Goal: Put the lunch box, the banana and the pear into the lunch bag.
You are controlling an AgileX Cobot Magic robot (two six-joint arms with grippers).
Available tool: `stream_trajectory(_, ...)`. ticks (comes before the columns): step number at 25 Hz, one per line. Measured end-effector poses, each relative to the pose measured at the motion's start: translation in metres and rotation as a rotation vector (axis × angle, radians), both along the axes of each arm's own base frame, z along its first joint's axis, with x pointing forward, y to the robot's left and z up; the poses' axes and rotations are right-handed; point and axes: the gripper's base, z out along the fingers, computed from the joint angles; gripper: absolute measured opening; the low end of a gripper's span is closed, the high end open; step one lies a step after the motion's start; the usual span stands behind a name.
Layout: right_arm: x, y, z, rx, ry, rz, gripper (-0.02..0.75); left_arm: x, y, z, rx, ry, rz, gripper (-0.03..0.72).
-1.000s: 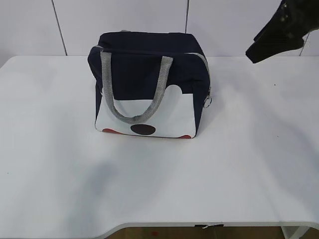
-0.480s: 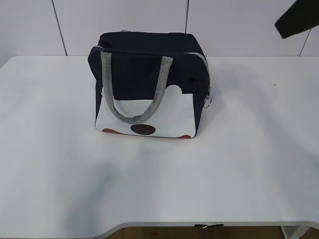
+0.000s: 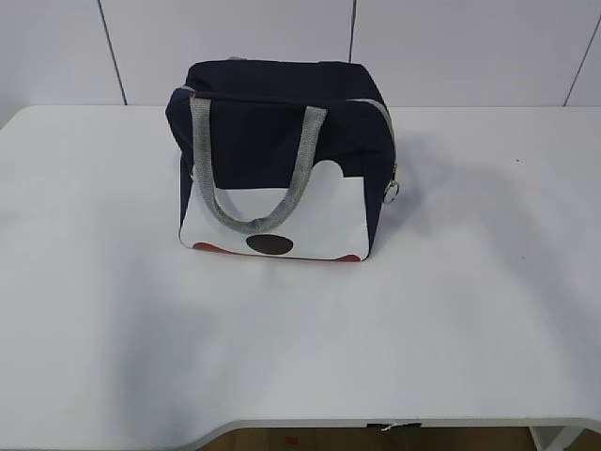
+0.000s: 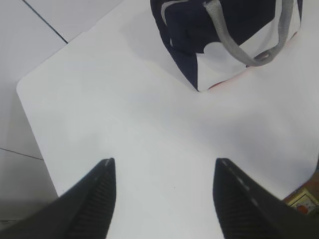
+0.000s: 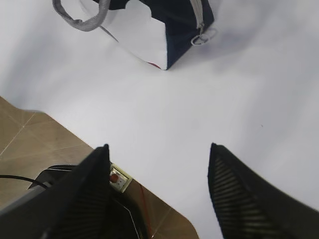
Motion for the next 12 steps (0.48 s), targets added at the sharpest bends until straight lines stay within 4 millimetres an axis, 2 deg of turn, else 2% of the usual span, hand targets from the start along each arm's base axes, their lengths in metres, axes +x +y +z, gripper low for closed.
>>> stream_trajectory(7, -0.042, -0.016, 0.001, -0.085, -0.024, -0.224, 0.494, -0.029, 0.008, -0.024, -0.059, 0.032, 0.021, 0.465)
stream_trajectory(12, -0.074, -0.022, -0.011, -0.093, -0.066, -0.296, 0.494, -0.054, 0.008, -0.044, -0.160, 0.057, -0.014, 0.464)
